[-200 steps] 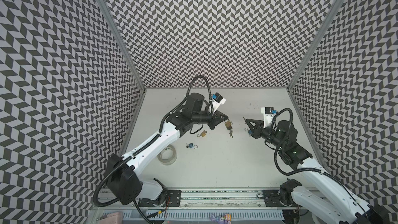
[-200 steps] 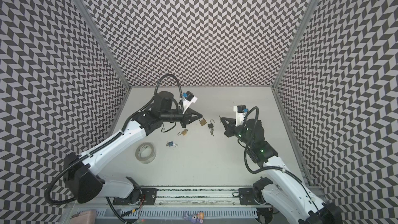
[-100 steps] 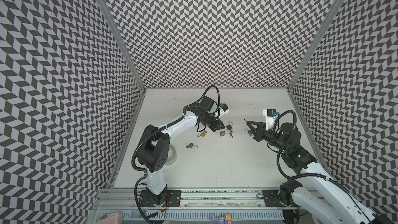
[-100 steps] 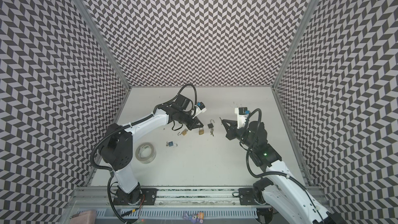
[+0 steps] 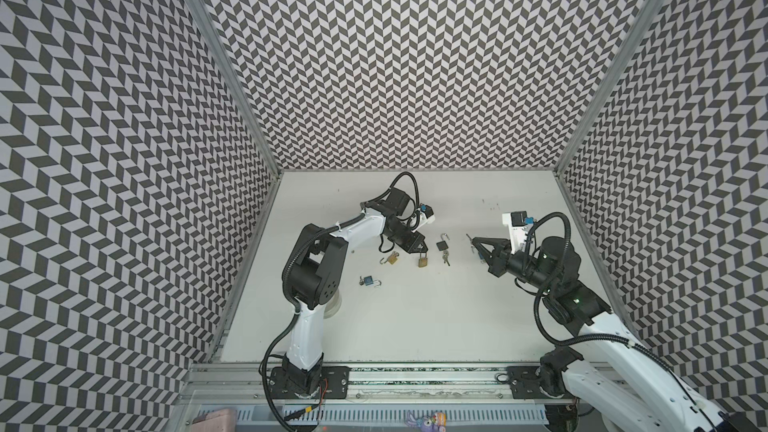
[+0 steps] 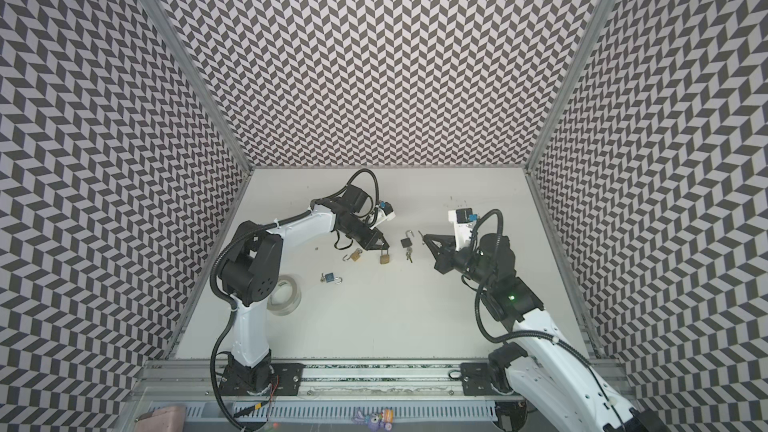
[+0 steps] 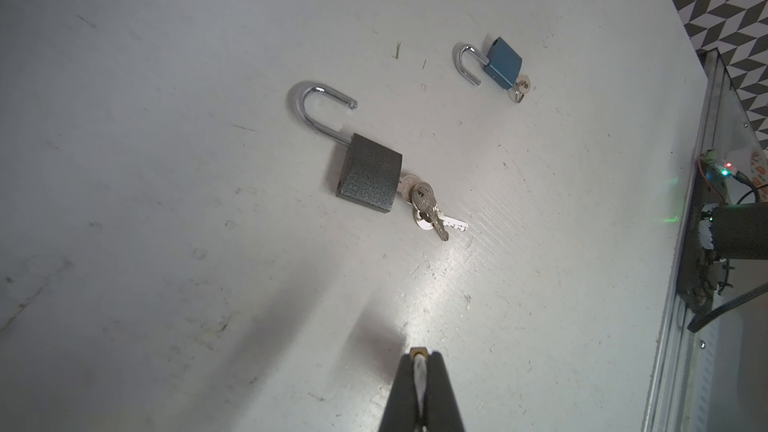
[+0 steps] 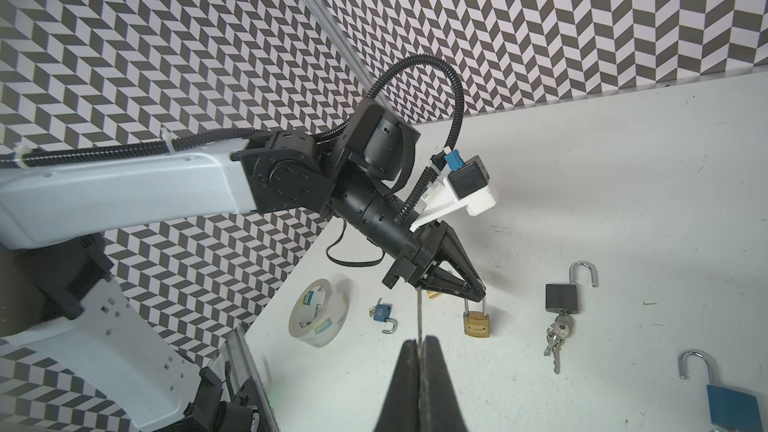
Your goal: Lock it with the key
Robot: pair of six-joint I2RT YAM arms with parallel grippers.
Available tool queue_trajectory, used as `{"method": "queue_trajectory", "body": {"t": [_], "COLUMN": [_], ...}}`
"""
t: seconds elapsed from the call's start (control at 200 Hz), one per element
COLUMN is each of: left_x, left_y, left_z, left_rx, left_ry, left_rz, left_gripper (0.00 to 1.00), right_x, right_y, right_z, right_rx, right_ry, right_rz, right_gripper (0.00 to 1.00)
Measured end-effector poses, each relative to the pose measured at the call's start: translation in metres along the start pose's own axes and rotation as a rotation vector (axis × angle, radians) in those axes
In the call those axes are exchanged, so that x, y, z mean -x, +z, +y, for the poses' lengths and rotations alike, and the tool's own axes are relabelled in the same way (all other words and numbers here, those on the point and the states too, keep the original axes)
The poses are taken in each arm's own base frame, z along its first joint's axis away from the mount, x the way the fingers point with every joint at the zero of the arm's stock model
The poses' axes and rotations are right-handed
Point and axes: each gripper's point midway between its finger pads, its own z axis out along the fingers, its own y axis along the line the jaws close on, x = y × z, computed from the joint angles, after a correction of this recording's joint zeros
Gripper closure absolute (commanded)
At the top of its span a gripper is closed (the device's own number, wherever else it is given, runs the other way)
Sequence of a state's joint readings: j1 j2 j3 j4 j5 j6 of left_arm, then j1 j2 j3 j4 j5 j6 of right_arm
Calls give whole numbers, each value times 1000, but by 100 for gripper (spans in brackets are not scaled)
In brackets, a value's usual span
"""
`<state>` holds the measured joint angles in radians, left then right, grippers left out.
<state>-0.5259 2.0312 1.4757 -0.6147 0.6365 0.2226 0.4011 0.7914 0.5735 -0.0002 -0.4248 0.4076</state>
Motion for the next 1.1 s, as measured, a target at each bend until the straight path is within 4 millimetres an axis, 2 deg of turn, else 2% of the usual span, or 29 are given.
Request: {"method": "queue_trajectory", "body": {"t": [0.165, 0.496, 0.656, 0.751, 0.866, 0.936, 0.991, 1.051, 1.101], "left_x": [0, 1, 4, 2, 3, 7, 16, 35, 53], "left_y": [6, 10, 11, 11, 7, -1, -15, -40, -69], "left_z": [4, 23, 34, 40, 48, 52, 53, 50, 42], "left_rx": [-5, 17, 32, 45, 87, 134, 189, 259, 320], "left_ry": [2, -15, -25, -33, -49, -52, -51, -37, -19], "left_rz": [10, 16, 15, 17, 18, 8, -17, -80, -163], "left_gripper": [91, 64, 55, 54, 45, 44, 43, 43, 37], "right_x": [-7, -7, -8, -10, -14, -16, -17, -18, -18], "right_y": [1, -1, -2, -3, -7, -11, -14, -14, -13], "right_z": [-4, -1, -3, -4, -6, -7, -8, -9, -11], "right_rx": [-5, 5, -2, -4, -1, 2, 4, 6, 6], "right_ry": [6, -4, 0, 2, 17, 27, 34, 38, 38], "right_rz": [14, 11, 17, 17, -1, -25, -45, -54, -55], "right_gripper": [100, 100, 100, 100, 100, 100, 100, 100, 100]}}
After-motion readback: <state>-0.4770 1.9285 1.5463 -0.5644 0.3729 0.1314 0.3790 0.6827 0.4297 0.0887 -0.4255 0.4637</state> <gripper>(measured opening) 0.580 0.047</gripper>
